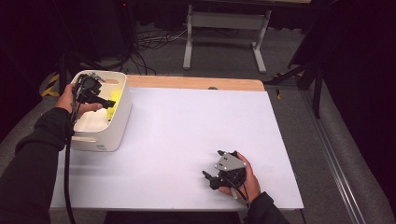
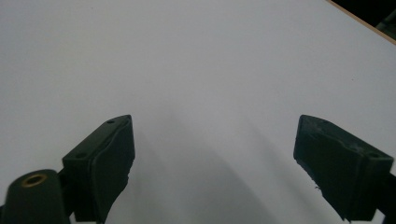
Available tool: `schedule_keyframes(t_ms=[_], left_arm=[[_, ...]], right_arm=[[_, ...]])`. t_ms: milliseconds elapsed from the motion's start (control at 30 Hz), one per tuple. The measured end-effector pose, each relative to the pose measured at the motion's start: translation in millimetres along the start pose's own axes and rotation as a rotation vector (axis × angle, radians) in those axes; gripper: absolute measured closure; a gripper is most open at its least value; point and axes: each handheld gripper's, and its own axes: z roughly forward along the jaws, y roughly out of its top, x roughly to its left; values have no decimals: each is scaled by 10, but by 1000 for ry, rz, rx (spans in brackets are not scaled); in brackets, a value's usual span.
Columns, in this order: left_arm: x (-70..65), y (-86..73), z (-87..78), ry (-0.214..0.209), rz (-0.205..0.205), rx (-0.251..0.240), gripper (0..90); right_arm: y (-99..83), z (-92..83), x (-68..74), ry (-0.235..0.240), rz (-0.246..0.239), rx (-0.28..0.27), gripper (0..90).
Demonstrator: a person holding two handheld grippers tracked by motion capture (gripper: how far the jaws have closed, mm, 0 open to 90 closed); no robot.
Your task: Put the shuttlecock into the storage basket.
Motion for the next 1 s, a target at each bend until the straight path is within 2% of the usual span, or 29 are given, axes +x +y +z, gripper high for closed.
schedule_keyframes(t_ms=[33, 167, 267, 300, 633, 733, 800, 867, 1000], left_arm=[[1, 3, -31, 4, 7, -20, 184], [-27, 12, -83, 35, 25, -44, 172], [-42, 17, -115, 36, 29, -62, 153], [-60, 23, -138, 48, 45, -72, 151], [-147, 44, -295, 49, 70, -156, 143], [-187, 48, -392, 54, 76, -197, 142], [-205, 47, -427, 56, 81, -209, 142], [-239, 43, -501, 60, 78, -250, 140], [-290, 41, -582, 59, 96, -283, 136]], right_arm=[[1, -1, -2, -3, 0, 1, 135], [6, -9, -1, -3, -2, -4, 135], [10, -20, 2, -8, -4, -10, 135], [11, -22, 0, -8, -4, -12, 135], [24, -56, -10, -22, -1, -29, 135], [30, -74, -14, -26, 1, -37, 135], [32, -78, -17, -28, 1, -37, 135], [38, -93, -22, -33, 3, -46, 135], [43, -107, -28, -38, 4, -51, 135]])
